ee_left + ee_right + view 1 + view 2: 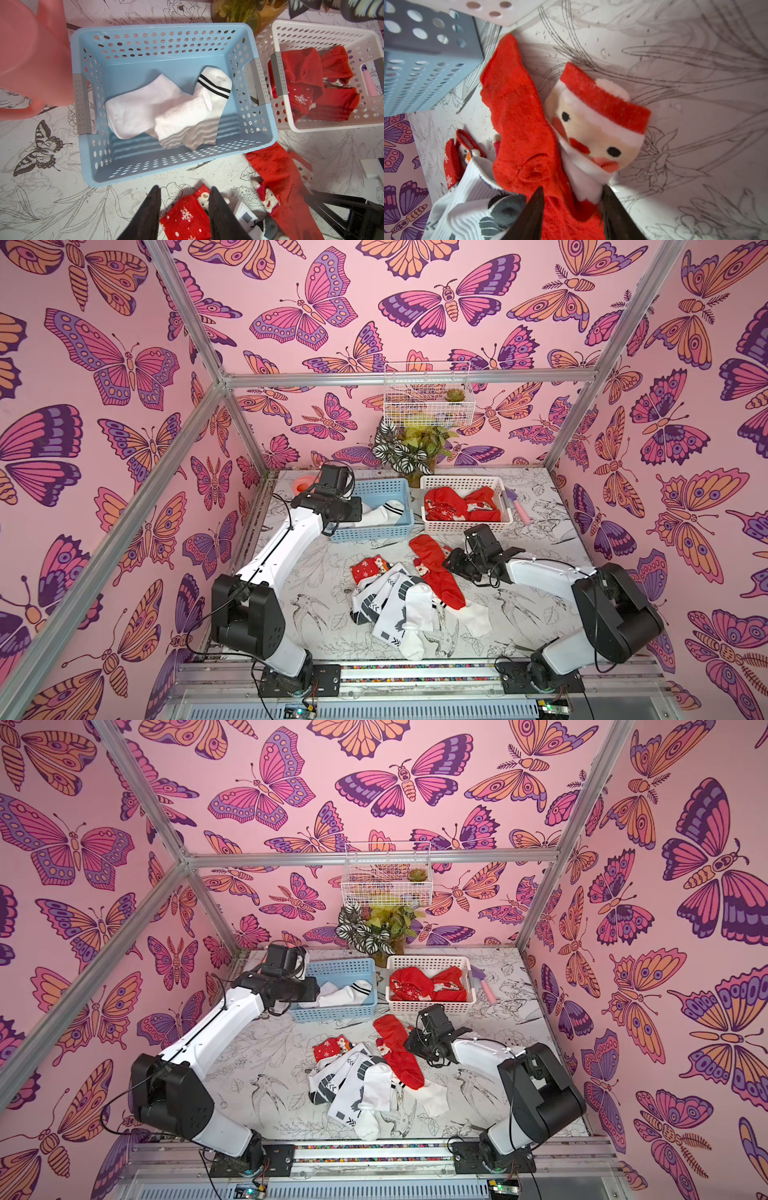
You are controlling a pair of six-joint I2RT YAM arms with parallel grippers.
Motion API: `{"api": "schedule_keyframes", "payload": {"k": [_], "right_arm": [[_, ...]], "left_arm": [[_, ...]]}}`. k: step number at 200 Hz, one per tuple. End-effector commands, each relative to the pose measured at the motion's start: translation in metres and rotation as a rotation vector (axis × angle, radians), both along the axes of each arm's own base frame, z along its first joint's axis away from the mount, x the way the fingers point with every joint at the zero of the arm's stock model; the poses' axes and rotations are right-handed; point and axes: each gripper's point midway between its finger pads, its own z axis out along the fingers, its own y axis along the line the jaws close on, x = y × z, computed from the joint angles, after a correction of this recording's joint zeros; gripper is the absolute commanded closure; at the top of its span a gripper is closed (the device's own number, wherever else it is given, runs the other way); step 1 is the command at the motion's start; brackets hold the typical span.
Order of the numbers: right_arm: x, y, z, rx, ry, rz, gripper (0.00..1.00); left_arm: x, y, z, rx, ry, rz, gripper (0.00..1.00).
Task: Sort the socks into the basket by color
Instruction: Pick up the sock at the center of the board.
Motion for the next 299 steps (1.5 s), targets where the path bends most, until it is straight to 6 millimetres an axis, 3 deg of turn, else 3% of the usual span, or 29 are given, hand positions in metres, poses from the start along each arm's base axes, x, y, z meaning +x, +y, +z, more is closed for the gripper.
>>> {"api": "schedule_keyframes", "payload": {"k": [1,59,97,194,299], "right_arm": [[0.011,0.01,0.008,0.023,-0.039,0.019,0.61],[0.014,0.011,0.012,0.024,-0.062,0.023,0.89],[0.01,0.01,0.025,0.021,-0.063,0.045,0.97],[-0.002,0.008,0.091,0.015,-0.138,0.133,1.0],[0.012,0.007,0.147,-0.012,-0.262,0.173,1.0]], "left_arm": [[-0.007,0.001,0.0,-0.003,0.007,-0.015,0.59],[-0.007,0.0,0.001,-0.008,0.007,-0.019,0.6],[-0.007,-0.001,0.001,-0.009,0.007,-0.02,0.6],[-0.009,0.0,0.005,-0.013,-0.005,-0.02,0.59],[-0.01,0.0,0.004,-0.014,-0.003,-0.018,0.59]]}}
